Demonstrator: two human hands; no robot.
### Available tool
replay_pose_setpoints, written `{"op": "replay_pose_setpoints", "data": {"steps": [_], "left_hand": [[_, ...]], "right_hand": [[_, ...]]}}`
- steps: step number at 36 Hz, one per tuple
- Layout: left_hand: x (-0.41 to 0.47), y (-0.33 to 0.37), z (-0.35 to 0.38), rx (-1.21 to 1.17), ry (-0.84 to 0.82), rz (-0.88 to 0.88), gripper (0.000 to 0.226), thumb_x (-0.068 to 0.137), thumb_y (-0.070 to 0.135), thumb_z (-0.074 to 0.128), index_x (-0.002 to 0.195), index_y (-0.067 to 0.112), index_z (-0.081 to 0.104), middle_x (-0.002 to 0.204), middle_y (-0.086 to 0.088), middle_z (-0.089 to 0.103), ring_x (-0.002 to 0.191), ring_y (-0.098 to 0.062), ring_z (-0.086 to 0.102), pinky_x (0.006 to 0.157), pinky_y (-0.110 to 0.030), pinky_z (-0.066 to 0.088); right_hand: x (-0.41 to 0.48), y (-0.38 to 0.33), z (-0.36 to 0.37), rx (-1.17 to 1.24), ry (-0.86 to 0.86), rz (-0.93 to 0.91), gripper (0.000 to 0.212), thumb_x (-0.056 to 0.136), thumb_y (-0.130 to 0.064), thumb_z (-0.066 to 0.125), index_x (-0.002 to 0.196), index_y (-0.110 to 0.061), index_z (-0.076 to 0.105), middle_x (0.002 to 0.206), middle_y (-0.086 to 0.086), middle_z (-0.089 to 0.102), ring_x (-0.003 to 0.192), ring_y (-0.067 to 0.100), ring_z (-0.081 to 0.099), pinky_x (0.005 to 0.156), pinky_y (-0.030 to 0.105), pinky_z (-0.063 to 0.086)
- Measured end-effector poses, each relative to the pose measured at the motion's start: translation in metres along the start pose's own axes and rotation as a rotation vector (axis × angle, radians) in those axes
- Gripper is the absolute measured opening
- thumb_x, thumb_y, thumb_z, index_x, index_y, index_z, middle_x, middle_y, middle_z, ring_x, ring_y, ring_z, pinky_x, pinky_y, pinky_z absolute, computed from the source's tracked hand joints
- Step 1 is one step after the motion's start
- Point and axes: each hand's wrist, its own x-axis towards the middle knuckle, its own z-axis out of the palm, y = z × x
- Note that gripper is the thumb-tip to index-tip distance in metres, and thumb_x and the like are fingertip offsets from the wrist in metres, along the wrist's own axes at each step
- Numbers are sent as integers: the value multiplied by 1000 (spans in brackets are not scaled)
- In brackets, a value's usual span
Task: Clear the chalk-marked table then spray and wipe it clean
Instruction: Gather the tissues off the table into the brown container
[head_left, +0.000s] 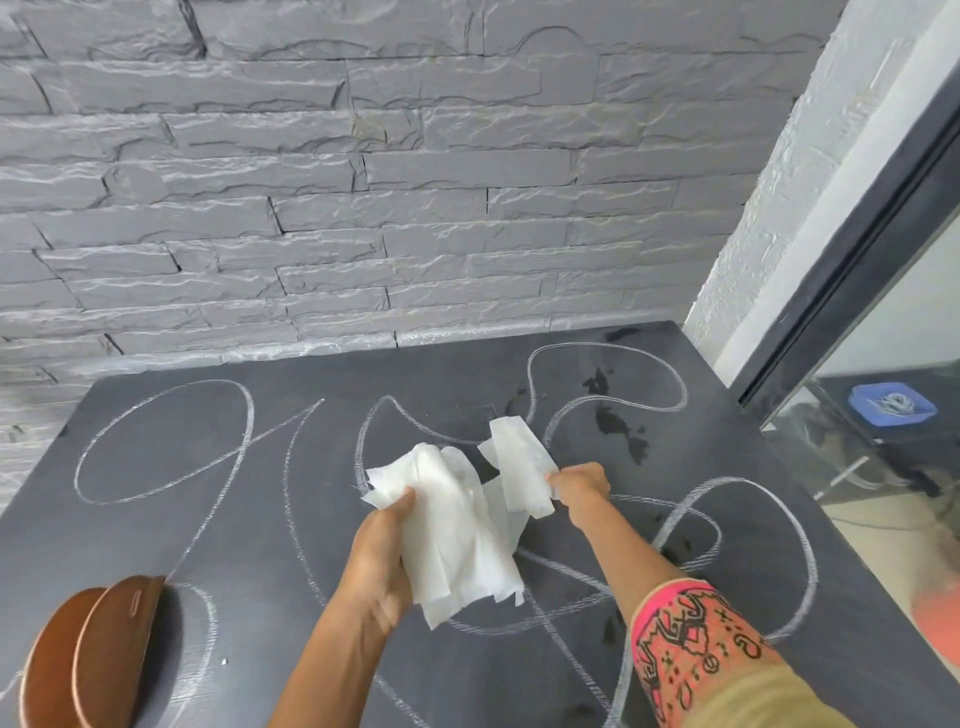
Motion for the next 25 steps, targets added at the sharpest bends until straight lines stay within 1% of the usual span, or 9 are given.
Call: {"op": "replay_pose_setpoints", "data": {"steps": [2,4,9,11,14,17,20,22,25], "left_hand": [[2,0,0,-14,-5,-5,22,99,24,43,97,10,60,89,-10,68,81,-26,63,64,-36,46],[2,1,0,-14,-8,-9,22,99,24,43,96,10,60,82,-9,71,80,-26,63,64,-36,47],[1,4,4,-8,-8,-14,22,99,23,44,95,9,60,85,-10,68,79,-26,63,64,-37,47],[2,5,5,-4,-4,-14,22,99,24,44,95,10,60,87,-10,67,79,-26,63,64,-37,47],[2,5,7,-4,13,-14,22,99,24,44,93,10,60,87,-9,66,78,-24,62,62,-36,46],[2,5,7,-13,17,-10,22,99,24,44,92,10,59,86,-9,66,77,-24,62,61,-36,45],[3,4,4,-19,10,-3,21,99,24,43,94,10,59,89,-9,66,79,-24,62,61,-35,45],[4,3,1,-25,9,-5,21,99,25,43,95,10,59,90,-10,66,81,-24,62,63,-36,46],[4,2,0,-30,-8,4,23,99,25,43,94,10,59,90,-10,67,81,-25,63,64,-37,47]], "right_hand": [[-2,-3,0,-6,-7,17,3,76,-3,64,78,-5,61,85,13,60,67,23,54,50,23,39],[-1,-2,-1,-21,9,8,6,76,-2,61,72,-6,59,84,14,61,69,26,56,54,24,41],[2,8,-6,-276,73,-137,7,81,-10,61,87,-9,62,102,12,64,94,32,61,67,30,44],[2,11,-3,-430,110,-208,19,84,-16,61,102,-8,63,112,10,61,105,31,57,72,33,45],[1,12,5,-558,131,-250,24,88,-13,51,106,-7,66,113,11,62,108,32,55,78,37,50],[-4,10,4,-338,110,-192,17,83,-11,54,86,-3,68,94,15,67,91,33,62,65,31,47],[-6,2,-3,146,100,-146,21,82,-11,57,61,-9,54,69,9,57,71,27,52,63,29,40],[-10,-6,-12,465,42,-101,23,82,-9,59,61,-11,51,65,4,52,71,23,47,65,30,41],[-20,-21,-34,674,-71,-126,19,85,-4,56,67,-9,52,70,3,50,71,17,47,70,30,43]]}}
